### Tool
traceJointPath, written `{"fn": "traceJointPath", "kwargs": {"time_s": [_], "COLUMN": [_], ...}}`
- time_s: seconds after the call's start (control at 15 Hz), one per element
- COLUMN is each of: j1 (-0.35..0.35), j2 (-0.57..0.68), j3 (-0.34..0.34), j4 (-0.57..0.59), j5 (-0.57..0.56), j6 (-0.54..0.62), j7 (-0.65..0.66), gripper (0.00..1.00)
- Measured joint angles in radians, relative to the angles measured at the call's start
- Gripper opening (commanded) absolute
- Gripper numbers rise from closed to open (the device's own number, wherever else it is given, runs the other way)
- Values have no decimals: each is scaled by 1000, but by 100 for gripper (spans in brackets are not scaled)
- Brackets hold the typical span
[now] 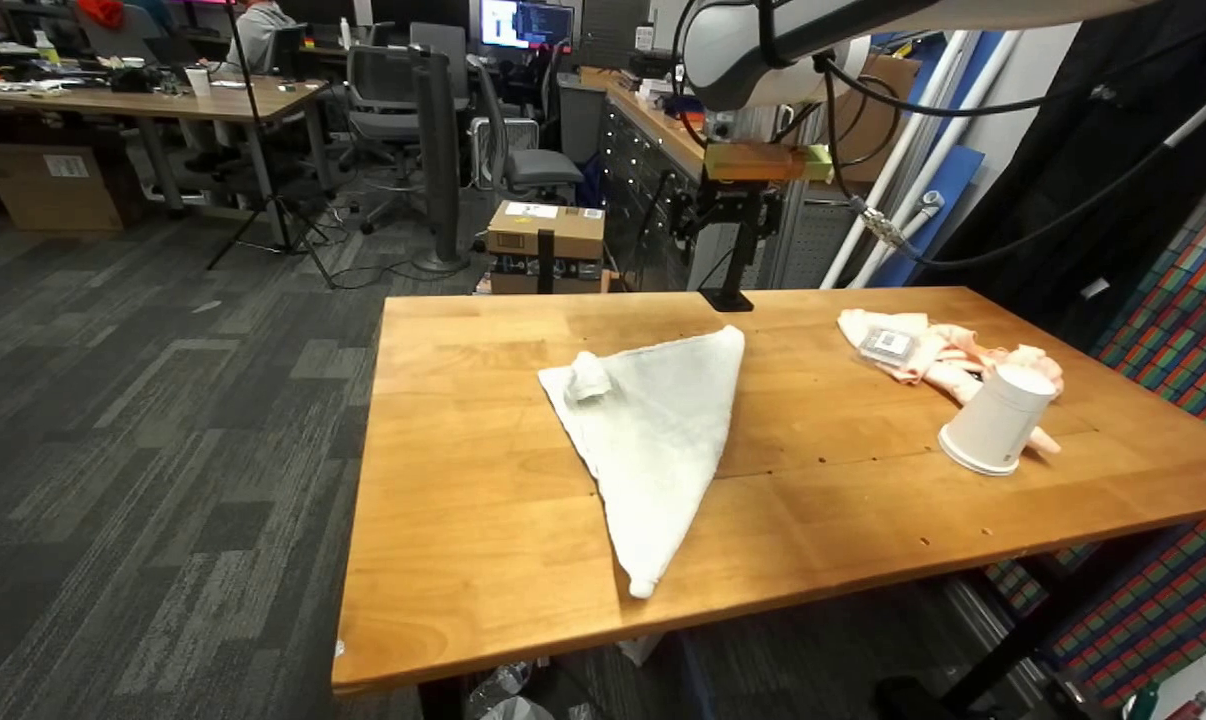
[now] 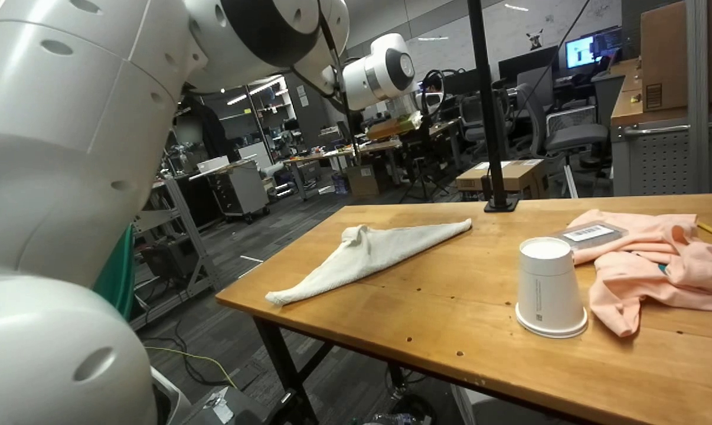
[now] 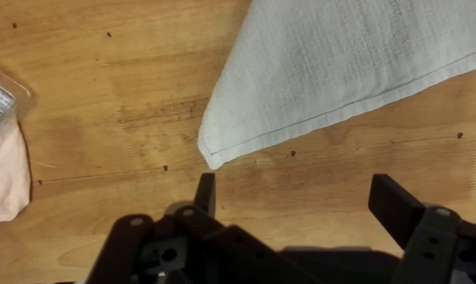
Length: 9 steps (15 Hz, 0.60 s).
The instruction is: Fold the towel
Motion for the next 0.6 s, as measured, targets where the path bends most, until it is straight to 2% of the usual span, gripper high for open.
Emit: {"fn": "traceJointPath", "kwargs": {"time_s": [0.6], "j1": [-4], "j2": [68], "j3": [-26], "j4": [0], "j5": [10], "j6": [27], "j7": [-24], "gripper": [100]}}
